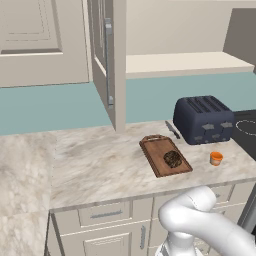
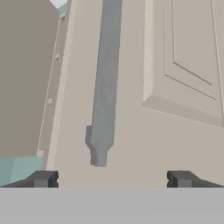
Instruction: Pick the bread, place it on the cutting board, pick the jam, place it on the counter, and close the cabinet.
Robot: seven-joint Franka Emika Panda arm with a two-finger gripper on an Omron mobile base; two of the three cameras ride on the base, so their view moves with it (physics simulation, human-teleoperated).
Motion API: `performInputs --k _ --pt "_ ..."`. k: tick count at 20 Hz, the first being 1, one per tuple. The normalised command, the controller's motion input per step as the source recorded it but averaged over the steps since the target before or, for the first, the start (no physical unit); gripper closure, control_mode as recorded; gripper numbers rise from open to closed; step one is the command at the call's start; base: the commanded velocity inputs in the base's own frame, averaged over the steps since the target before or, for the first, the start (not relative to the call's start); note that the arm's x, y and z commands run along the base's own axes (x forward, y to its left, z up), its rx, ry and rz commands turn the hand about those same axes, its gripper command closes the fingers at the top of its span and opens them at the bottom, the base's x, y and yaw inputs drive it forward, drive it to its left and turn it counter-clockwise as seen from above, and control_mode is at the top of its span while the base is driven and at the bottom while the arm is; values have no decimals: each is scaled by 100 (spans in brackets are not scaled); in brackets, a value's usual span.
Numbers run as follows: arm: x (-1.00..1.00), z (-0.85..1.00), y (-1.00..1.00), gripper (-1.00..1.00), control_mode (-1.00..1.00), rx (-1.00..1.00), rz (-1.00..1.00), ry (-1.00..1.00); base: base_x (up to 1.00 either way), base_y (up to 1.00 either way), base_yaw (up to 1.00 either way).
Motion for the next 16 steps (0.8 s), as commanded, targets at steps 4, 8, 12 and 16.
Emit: performInputs --k 4,8,12,16 --pt "0 10 34 -100 -100 0 5 0 0 0 0" --pt "4 7 29 -100 -100 0 5 0 0 0 0" --pt "13 4 20 -100 -100 0 3 0 0 0 0" --pt "16 0 15 -100 -100 0 3 0 0 0 0"
